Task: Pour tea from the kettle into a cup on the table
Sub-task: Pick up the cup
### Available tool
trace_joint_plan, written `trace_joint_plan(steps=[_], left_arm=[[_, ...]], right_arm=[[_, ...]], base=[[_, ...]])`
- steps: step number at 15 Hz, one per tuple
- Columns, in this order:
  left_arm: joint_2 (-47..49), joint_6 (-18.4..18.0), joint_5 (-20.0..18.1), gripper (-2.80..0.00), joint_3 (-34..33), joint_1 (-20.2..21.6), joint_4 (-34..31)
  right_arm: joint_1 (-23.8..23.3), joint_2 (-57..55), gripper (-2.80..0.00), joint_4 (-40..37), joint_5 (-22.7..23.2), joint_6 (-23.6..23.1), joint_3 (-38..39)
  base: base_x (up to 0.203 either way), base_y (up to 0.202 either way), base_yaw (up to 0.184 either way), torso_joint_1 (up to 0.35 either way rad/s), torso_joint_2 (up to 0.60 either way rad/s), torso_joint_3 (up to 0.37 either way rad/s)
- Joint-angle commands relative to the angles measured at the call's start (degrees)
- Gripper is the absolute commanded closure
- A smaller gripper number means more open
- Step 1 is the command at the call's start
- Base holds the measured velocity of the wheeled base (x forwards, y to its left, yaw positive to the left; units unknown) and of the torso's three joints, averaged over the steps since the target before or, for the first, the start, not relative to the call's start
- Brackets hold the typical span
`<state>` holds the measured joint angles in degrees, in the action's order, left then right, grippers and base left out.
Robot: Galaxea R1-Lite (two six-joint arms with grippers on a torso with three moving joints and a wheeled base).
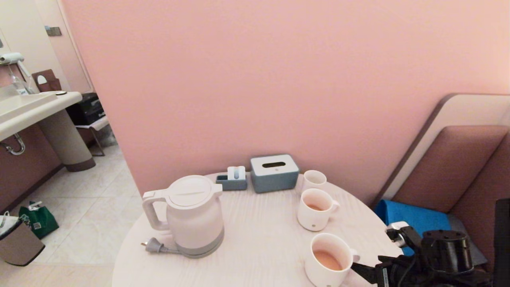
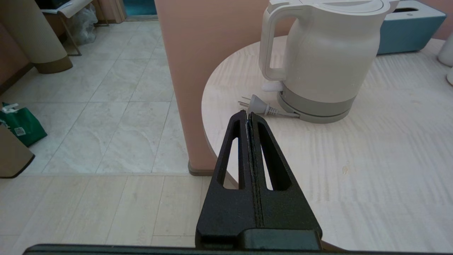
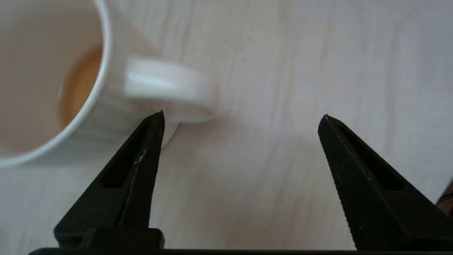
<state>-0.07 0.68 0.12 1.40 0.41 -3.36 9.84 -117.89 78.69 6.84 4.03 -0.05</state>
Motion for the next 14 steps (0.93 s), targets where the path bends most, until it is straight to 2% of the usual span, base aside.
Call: trace_joint_plan(steps=[1,11,14], left_arm=[[0.1,0.0,0.1,0.00,0.0,0.0,0.0],[0.1,0.0,0.1,0.00,0.0,0.0,-0.1],[0.1,0.0,0.1,0.00,0.0,0.0,0.0]], right_arm=[[0.0,-2.9,-2.80,3.2,-1.2,0.1,0.0],[0.3,-7.6,-2.80,9.3,-2.0,0.9,0.0],[0.4,-9.6,-2.80,10.9,-2.0,2.4,0.0]], base=[[0.000,0.000,0.000,0.000,0.00,0.000],[0.000,0.000,0.000,0.000,0.00,0.000],[0.000,0.000,0.000,0.000,0.00,0.000]])
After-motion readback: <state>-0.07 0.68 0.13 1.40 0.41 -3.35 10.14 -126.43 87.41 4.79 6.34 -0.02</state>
